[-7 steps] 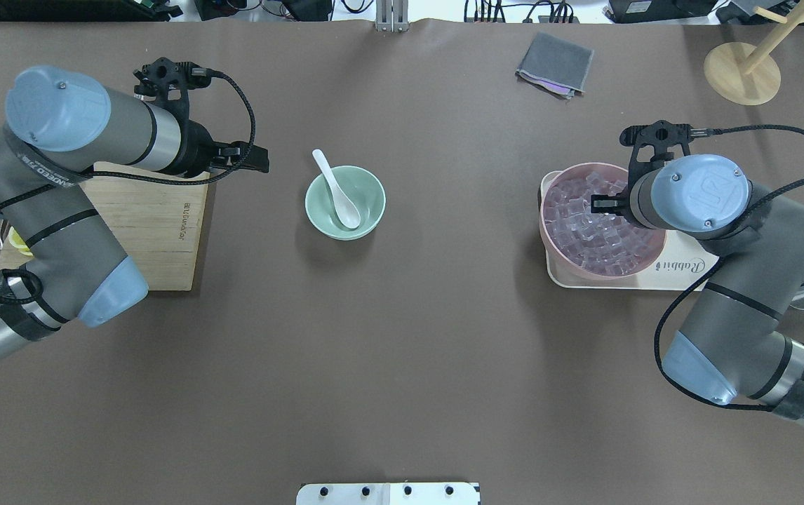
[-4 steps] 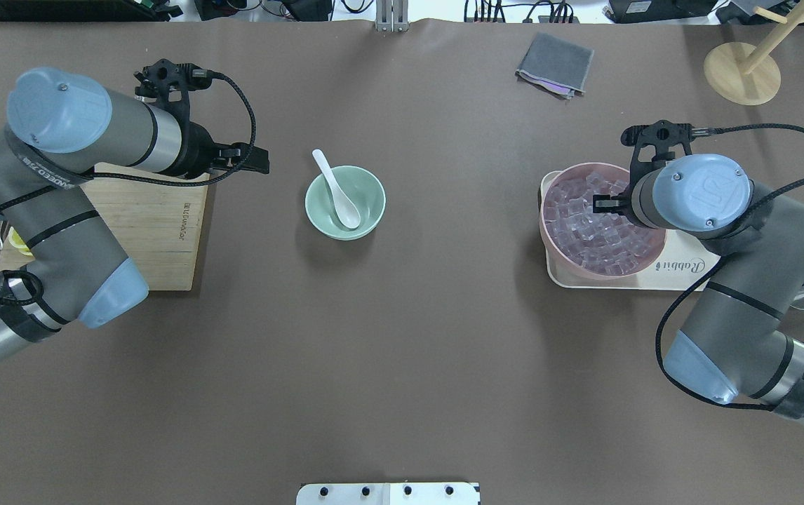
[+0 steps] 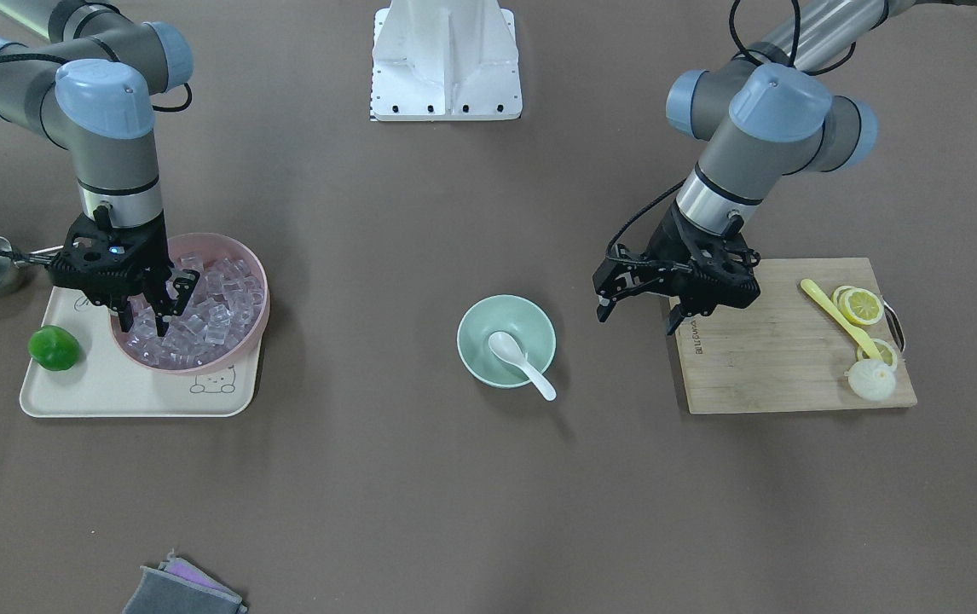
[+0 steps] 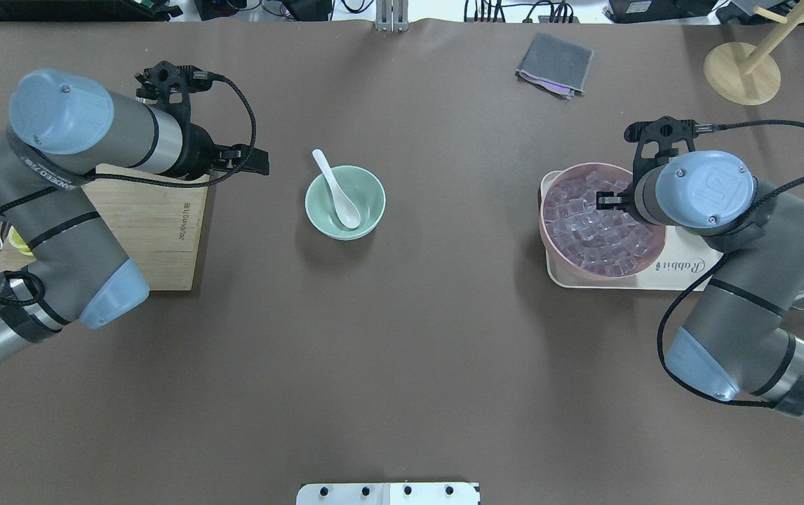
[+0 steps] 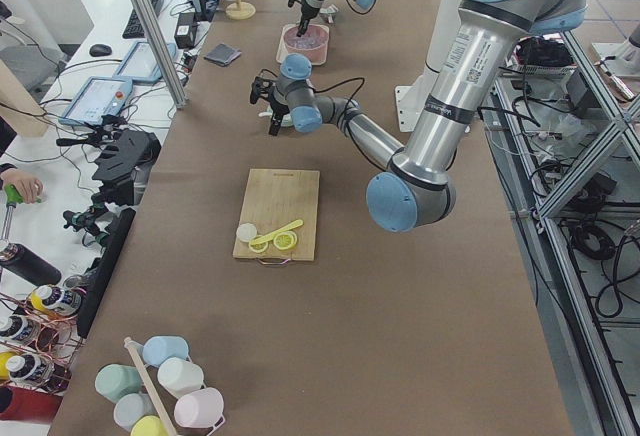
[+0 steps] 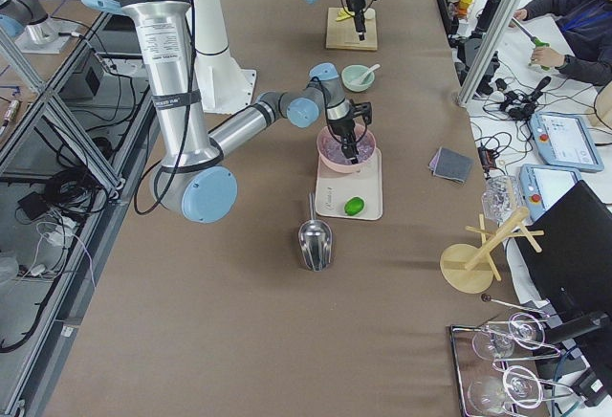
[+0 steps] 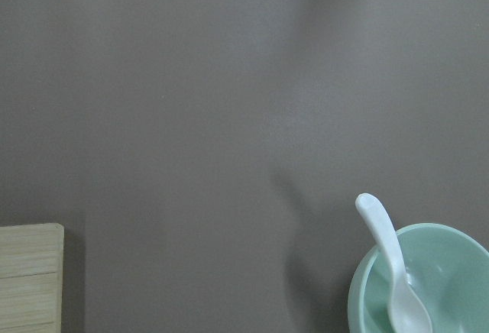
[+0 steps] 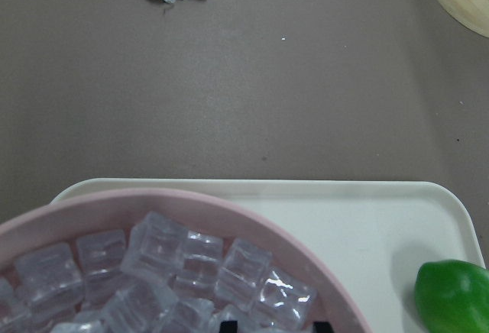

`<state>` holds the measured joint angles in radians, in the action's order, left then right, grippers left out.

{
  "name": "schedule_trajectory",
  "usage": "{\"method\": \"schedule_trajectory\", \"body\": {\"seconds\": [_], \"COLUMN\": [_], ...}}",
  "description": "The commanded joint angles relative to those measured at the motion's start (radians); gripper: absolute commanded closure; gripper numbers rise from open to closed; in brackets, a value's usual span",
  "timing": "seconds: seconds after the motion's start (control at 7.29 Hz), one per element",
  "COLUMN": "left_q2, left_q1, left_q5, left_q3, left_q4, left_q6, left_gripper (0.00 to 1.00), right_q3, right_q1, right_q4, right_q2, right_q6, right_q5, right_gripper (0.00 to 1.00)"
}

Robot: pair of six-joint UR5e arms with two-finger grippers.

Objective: Put spoon and ice into bowl

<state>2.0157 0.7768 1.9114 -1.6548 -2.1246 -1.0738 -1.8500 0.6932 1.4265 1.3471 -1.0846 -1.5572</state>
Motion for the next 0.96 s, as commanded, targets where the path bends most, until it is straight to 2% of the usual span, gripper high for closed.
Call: {"method": "schedule_trajectory", "body": {"seconds": [0.0, 0.14, 0.41, 0.55, 0.69, 0.82], "left_q2": [0.0, 0.0, 0.005, 0.005, 0.012, 0.012], "left_q1": [-0.001, -0.001, 0.007, 0.027, 0.089, 0.166], "left_q5": [0.0, 0.0, 0.011, 0.055, 0.152, 0.234], "left_q3": [0.003, 0.003, -0.005, 0.0, -0.005, -0.005], "left_q4": [0.0, 0.0, 0.005, 0.008, 0.088, 0.177], "left_q6": [0.0, 0.002, 0.006, 0.03, 0.135, 0.272], "left_gripper": [0.02, 0.02, 0.02, 0.02, 0.02, 0.01], "right_q3": [0.002, 0.0, -0.008, -0.006, -0.006, -0.006], "right_q1": [-0.001, -0.001, 0.003, 0.008, 0.009, 0.009], "right_q4": [0.0, 0.0, 0.0, 0.002, 0.002, 0.0], "right_q2": [0.001, 0.001, -0.008, -0.034, -0.061, -0.094], "right_q6": [0.0, 0.0, 0.002, 0.002, 0.002, 0.002], "right_q5": [0.003, 0.003, 0.002, -0.001, -0.006, -0.004], "right_gripper": [0.61, 0.64, 0.82, 0.92, 1.0, 1.0]}}
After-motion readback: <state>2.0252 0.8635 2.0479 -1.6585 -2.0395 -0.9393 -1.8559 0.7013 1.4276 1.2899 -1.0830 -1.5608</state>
